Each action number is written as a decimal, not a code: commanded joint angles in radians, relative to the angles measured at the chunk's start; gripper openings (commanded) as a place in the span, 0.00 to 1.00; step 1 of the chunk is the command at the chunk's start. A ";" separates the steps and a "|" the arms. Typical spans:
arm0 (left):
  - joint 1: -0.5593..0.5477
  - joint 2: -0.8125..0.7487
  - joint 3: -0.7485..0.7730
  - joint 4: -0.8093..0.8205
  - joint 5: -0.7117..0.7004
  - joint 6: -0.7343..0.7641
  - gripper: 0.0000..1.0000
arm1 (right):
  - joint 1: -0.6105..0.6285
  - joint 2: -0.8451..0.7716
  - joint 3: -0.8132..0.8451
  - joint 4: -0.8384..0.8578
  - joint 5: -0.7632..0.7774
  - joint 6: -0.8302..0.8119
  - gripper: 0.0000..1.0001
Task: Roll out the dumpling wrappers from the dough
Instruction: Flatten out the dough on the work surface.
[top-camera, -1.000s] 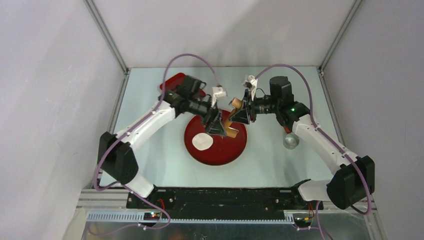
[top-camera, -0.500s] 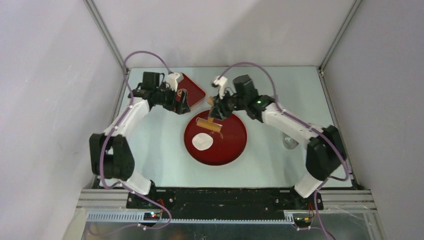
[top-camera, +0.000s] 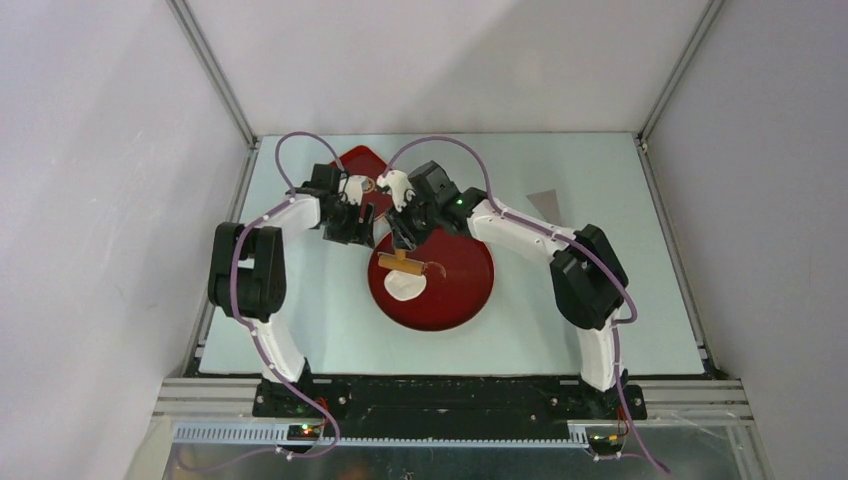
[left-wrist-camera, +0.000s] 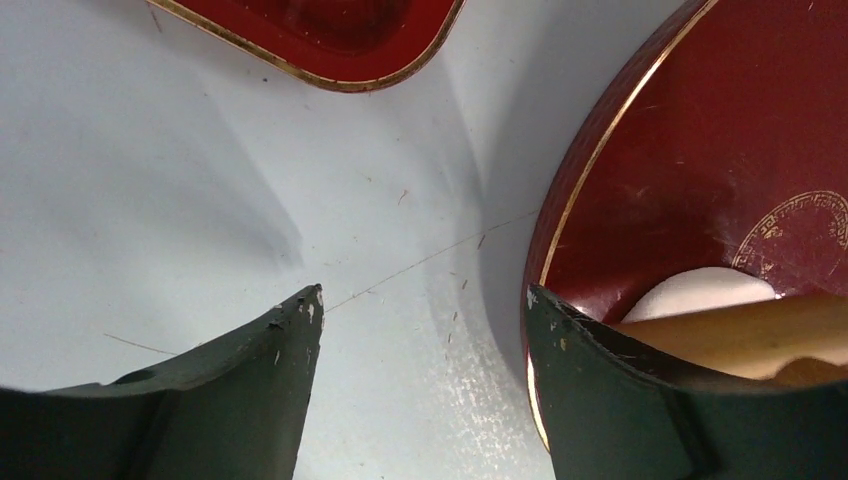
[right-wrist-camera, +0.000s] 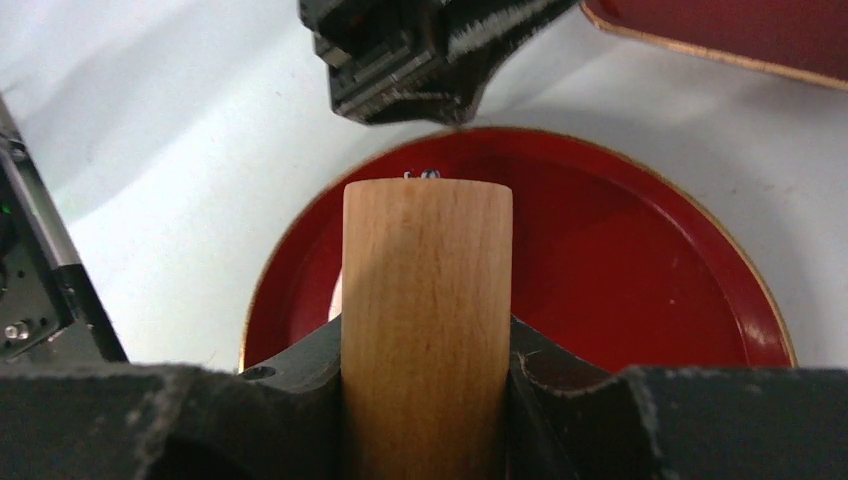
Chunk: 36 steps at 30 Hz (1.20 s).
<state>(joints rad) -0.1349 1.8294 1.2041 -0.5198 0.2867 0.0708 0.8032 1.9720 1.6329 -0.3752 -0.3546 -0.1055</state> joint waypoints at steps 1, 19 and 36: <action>-0.021 0.012 0.018 0.031 -0.020 -0.035 0.74 | 0.005 0.009 0.002 -0.002 0.029 -0.016 0.00; -0.046 0.075 0.053 0.001 -0.119 -0.122 0.15 | 0.028 -0.075 -0.220 0.062 -0.075 -0.074 0.00; -0.057 0.099 0.079 -0.022 -0.155 -0.129 0.00 | 0.075 -0.076 -0.294 -0.013 -0.053 -0.200 0.00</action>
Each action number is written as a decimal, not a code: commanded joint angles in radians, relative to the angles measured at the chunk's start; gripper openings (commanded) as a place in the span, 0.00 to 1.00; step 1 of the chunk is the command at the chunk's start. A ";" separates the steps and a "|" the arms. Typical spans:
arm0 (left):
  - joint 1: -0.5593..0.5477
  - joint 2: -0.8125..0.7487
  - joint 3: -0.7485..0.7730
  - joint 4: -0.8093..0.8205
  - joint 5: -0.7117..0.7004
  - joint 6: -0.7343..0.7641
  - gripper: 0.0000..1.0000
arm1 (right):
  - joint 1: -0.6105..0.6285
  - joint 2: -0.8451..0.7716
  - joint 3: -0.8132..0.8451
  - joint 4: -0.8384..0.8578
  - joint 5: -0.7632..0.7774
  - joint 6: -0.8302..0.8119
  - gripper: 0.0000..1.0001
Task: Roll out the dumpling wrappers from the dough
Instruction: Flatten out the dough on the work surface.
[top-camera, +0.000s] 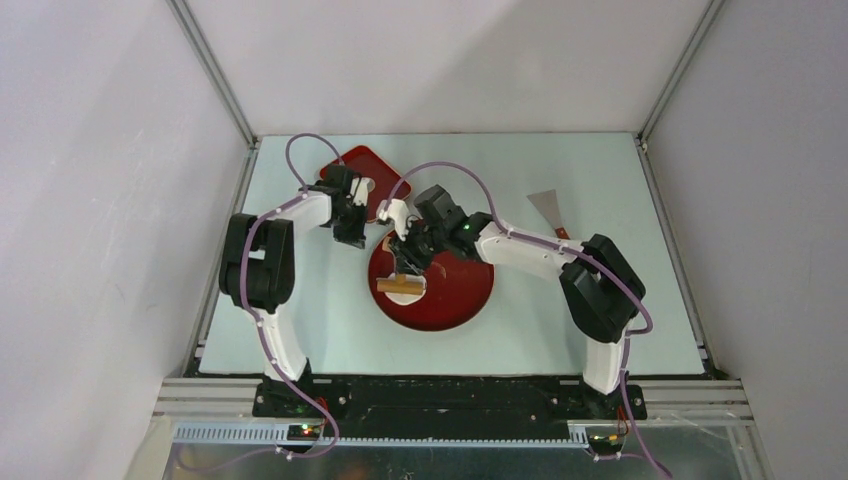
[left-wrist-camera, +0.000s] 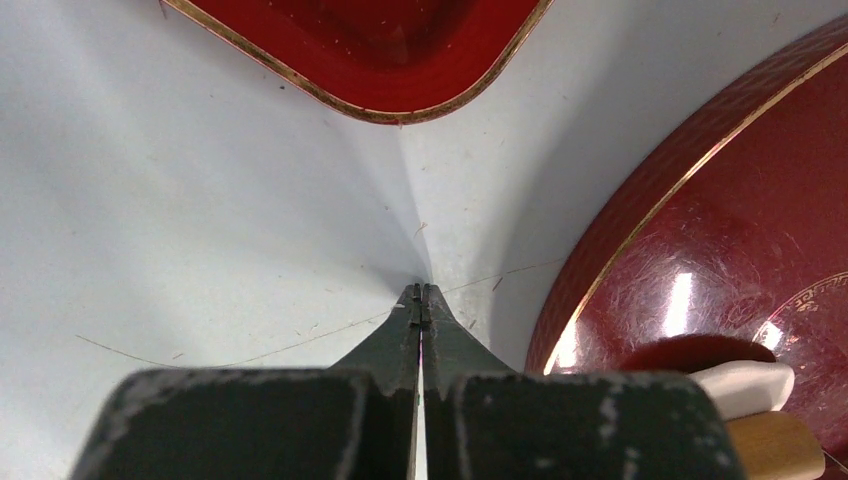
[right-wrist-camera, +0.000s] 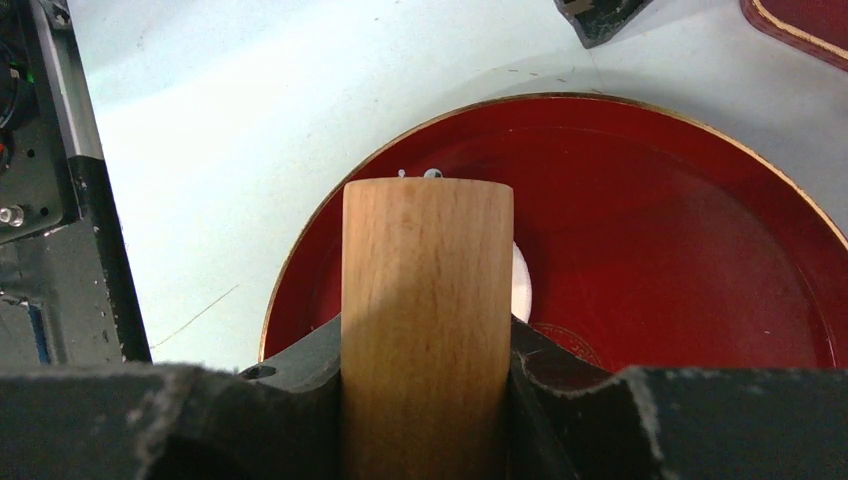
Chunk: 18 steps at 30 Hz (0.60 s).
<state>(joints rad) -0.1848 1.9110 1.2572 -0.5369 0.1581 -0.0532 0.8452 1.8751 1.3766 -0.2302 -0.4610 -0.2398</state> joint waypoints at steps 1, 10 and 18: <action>-0.006 0.017 0.026 -0.006 -0.026 -0.005 0.00 | 0.037 0.022 -0.037 -0.170 0.061 -0.075 0.00; -0.007 0.017 0.027 -0.005 -0.026 -0.005 0.00 | 0.056 0.016 -0.037 -0.302 0.055 -0.160 0.00; -0.007 0.019 0.028 -0.008 -0.027 -0.005 0.00 | 0.033 -0.041 -0.039 -0.412 0.031 -0.223 0.00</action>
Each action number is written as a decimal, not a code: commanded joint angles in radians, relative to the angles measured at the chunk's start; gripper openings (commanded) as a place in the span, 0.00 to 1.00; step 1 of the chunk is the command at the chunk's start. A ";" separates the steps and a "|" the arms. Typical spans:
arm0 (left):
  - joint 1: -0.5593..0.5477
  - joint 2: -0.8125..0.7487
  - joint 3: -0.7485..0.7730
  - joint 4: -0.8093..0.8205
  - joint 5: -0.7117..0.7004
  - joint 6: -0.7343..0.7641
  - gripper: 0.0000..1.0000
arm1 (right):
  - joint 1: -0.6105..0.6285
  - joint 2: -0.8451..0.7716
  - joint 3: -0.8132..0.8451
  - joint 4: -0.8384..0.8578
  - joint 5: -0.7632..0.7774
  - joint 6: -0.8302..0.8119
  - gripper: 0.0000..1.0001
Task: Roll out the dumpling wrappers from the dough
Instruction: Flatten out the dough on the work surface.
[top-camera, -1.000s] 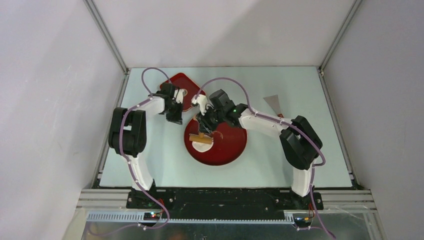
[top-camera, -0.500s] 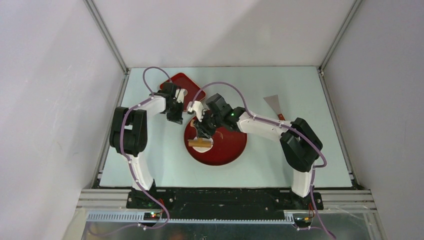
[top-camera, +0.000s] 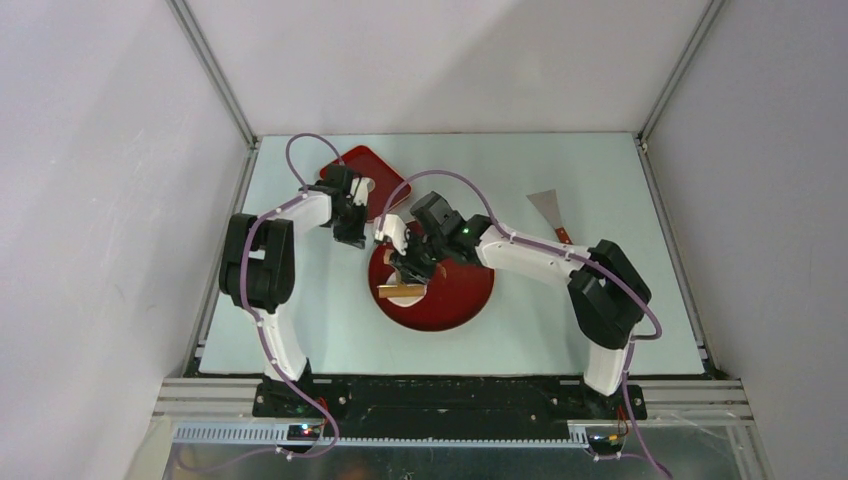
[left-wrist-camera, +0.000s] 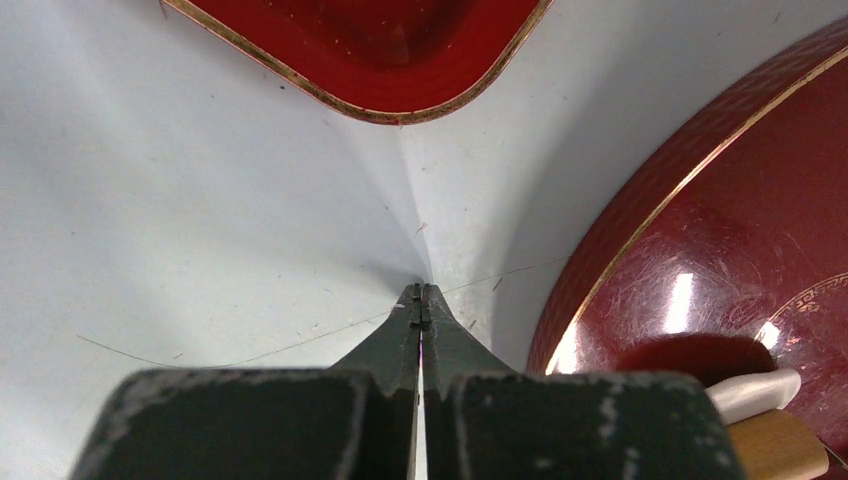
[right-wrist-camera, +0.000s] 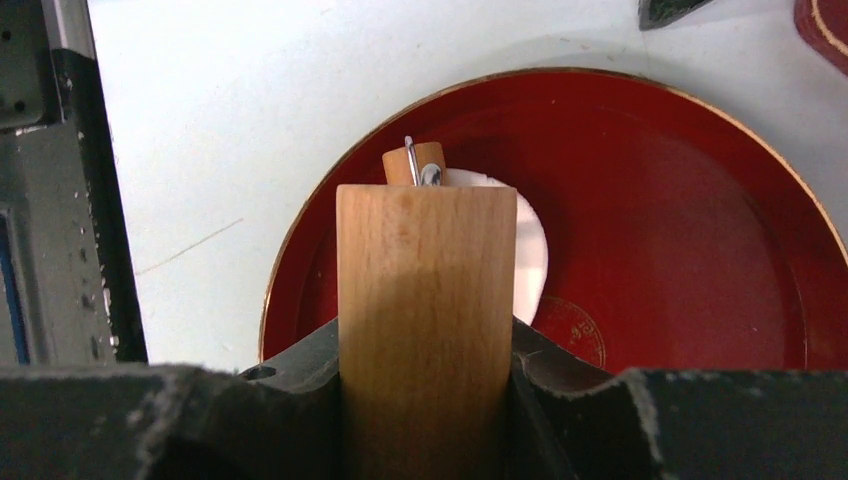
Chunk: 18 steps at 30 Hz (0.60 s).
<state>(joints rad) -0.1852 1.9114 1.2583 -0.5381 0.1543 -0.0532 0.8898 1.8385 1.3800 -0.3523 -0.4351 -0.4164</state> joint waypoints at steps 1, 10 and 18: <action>-0.006 0.018 0.027 -0.006 -0.023 -0.005 0.00 | -0.020 -0.014 -0.042 -0.296 0.004 -0.054 0.00; -0.007 0.019 0.029 -0.006 -0.022 -0.005 0.00 | -0.119 -0.091 -0.042 -0.245 0.088 -0.027 0.00; -0.006 0.021 0.029 -0.008 -0.021 -0.005 0.00 | -0.160 -0.150 -0.042 -0.008 0.170 0.136 0.00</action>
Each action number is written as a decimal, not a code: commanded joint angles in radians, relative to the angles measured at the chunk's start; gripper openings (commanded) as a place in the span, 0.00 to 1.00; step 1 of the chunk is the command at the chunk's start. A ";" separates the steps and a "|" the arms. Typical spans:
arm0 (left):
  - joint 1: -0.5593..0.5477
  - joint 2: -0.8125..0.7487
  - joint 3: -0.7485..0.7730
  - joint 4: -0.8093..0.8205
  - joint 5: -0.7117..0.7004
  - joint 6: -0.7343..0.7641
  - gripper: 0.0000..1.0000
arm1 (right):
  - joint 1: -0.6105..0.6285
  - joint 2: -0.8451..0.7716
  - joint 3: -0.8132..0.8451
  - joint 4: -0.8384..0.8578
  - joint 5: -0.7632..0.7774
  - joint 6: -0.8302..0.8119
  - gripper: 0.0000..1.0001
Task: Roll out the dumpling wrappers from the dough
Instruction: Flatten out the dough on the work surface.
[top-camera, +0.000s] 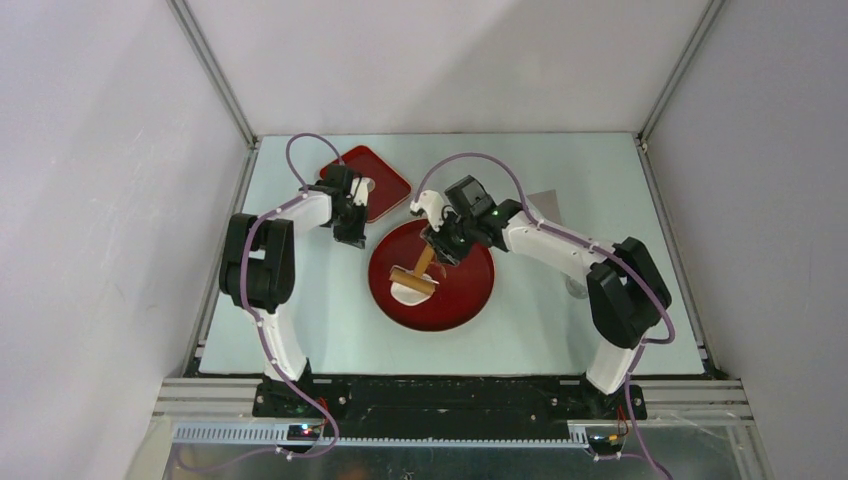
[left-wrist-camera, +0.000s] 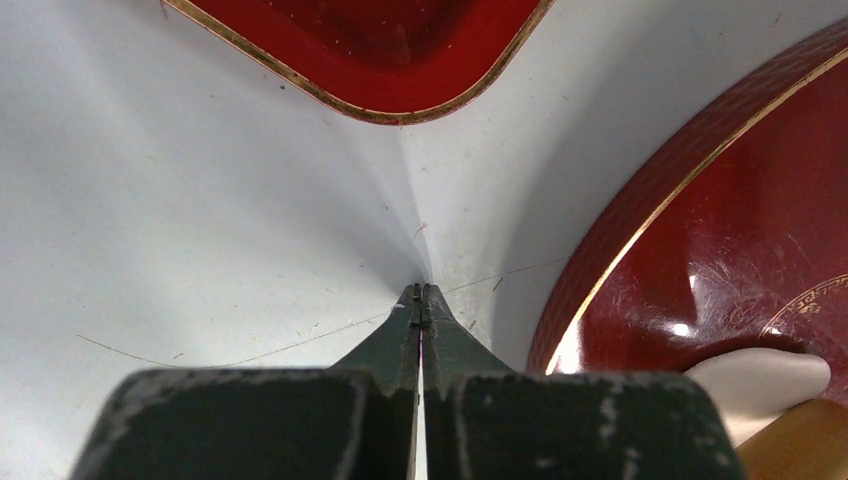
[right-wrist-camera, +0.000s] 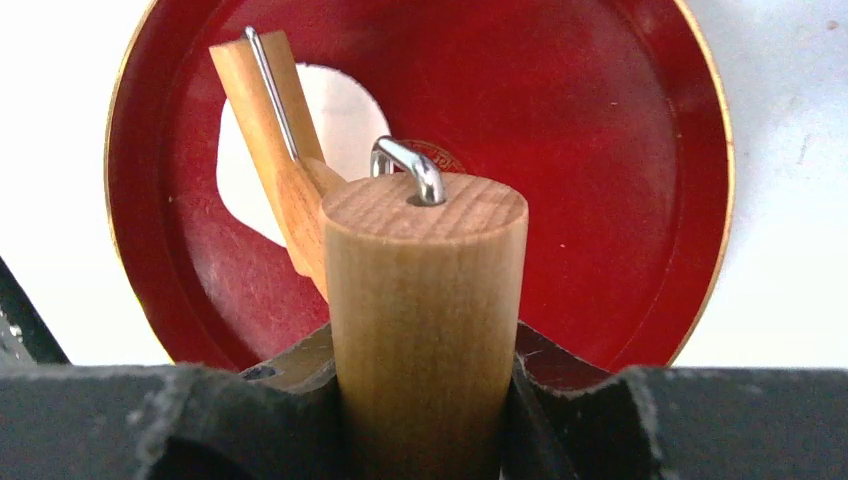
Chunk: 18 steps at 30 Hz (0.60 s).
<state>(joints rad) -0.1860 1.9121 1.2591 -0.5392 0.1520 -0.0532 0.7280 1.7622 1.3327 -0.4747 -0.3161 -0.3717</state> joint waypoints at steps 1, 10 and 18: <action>-0.005 0.021 0.029 -0.007 -0.019 -0.005 0.00 | 0.000 -0.080 0.006 0.146 0.049 0.121 0.00; -0.004 0.021 0.032 -0.007 -0.018 -0.005 0.00 | -0.010 -0.112 0.167 0.025 0.012 0.156 0.00; -0.005 0.022 0.030 -0.007 -0.016 -0.002 0.00 | 0.043 -0.098 0.202 -0.110 0.018 0.095 0.00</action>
<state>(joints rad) -0.1860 1.9133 1.2606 -0.5411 0.1520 -0.0532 0.7341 1.6936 1.4963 -0.5159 -0.2920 -0.2470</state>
